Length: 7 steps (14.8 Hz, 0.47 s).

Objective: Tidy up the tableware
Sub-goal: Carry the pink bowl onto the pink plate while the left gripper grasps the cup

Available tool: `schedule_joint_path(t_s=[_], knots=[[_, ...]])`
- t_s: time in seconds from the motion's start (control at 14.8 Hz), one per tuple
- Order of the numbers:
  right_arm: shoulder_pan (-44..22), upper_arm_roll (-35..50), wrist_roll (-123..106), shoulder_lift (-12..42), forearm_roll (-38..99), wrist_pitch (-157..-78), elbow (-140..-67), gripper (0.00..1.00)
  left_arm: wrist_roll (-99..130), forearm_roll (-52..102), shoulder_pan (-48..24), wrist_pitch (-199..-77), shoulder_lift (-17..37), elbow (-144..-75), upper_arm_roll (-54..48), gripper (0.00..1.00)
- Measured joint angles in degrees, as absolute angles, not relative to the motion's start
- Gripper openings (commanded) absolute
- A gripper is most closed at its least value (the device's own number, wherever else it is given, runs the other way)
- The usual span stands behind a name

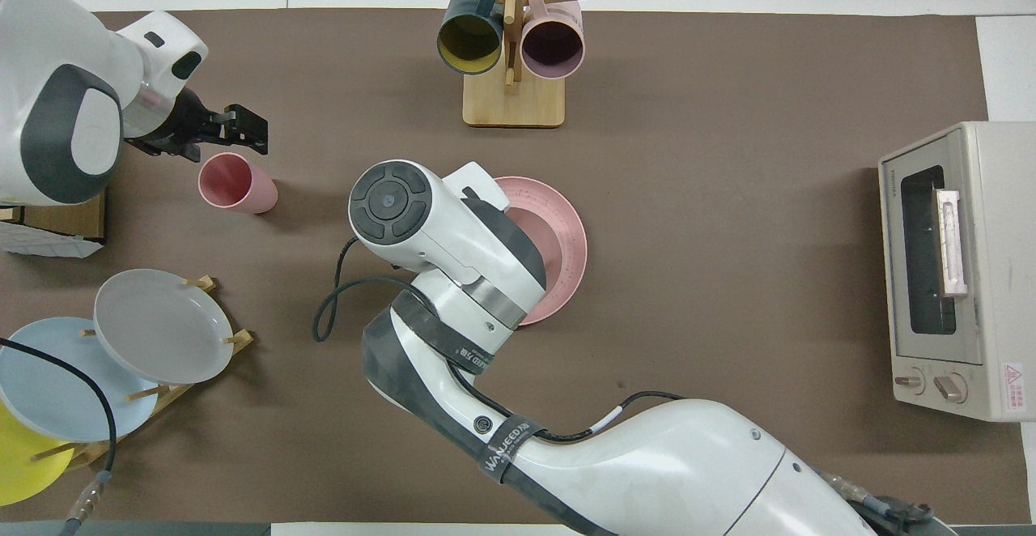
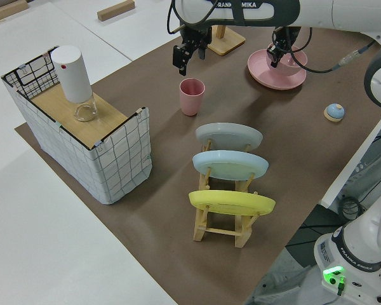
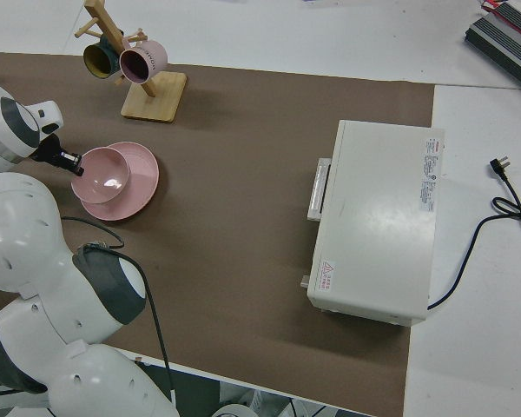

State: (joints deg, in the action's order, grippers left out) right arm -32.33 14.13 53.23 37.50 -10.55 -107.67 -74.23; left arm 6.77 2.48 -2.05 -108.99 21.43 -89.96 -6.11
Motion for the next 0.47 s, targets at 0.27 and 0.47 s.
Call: schedule_joint_path(t_s=[0.27,0.47], knots=[[-32.3,14.1,53.2,37.4,-10.5,-109.6,-76.3,0.40,8.9,2.5,-3.2,-110.9,21.7,-93.1,-6.2,1.00],[-31.6,14.1,53.2,36.9,-10.5,-109.6,-76.2,1.00,10.1,2.5,-3.6,-111.6,21.7,-94.8,-6.2,1.00]])
